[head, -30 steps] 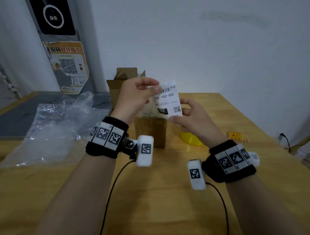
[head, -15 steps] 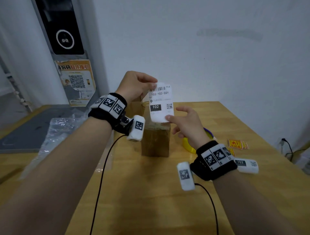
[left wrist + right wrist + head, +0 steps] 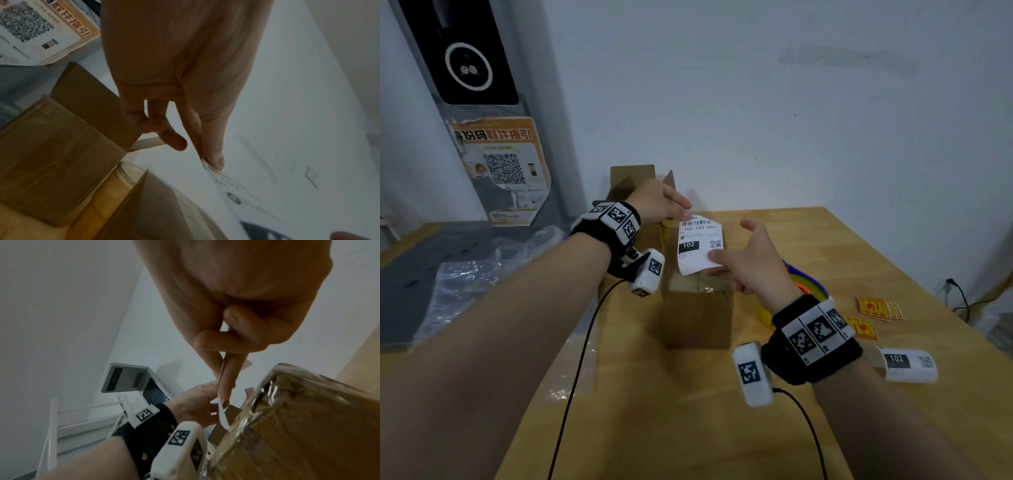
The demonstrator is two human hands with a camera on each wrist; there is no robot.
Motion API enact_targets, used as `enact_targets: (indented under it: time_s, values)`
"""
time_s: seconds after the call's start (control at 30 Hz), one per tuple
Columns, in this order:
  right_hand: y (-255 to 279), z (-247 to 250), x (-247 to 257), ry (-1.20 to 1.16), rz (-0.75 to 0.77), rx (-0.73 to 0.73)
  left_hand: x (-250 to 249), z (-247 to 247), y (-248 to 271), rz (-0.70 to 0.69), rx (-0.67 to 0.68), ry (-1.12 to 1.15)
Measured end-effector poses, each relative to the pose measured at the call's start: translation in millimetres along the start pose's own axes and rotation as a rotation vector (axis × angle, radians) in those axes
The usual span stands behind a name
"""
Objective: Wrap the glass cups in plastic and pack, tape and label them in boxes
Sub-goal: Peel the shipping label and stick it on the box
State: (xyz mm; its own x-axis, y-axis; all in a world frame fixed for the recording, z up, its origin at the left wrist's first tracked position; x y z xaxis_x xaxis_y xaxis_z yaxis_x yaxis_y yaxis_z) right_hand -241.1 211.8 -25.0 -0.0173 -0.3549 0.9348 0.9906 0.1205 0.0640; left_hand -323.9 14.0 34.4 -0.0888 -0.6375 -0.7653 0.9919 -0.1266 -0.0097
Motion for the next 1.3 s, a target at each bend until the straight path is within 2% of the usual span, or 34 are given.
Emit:
enact_targets:
  time_s: [0.37, 0.53, 0.87, 1.2, 1.3]
  values:
    - [-23.6, -10.6, -5.1, 0.079, -0.095, 0.119, 41.9, -19.7, -34.4, 0.017, 0.091, 0.012]
    - [-24.9, -11.4, -9.7, 0.015, -0.132, 0.168, 46.4, -21.5, -41.2, -0.002, 0.085, 0.028]
    - [-26.6, -16.0, -6.3, -0.007, -0.111, 0.226, 44.0, -22.2, -39.5, 0.005, 0.069, -0.089]
    - [-25.2, -18.8, -4.2, -0.036, -0.101, 0.262, 45.1, -25.4, -30.4, 0.001, 0.03, -0.082]
    - [-25.2, -18.5, -5.2, -0.038, -0.097, 0.259, 55.6, -30.2, -28.9, 0.043, 0.08, -0.026]
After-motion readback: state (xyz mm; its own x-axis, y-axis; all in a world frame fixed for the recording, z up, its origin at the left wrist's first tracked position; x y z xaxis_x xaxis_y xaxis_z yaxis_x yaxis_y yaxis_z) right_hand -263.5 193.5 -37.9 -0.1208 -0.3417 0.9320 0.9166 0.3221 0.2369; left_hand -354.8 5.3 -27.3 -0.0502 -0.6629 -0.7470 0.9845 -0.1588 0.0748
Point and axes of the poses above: each hand's wrist, its own y-axis away from the middle knuckle, its own z-axis out of the back of the hand, x = y × z, the point moved 10 cm from there along -y, towards the middle knuckle, and after that the axes turned 7 degrees about x, right-handed, at the moved point
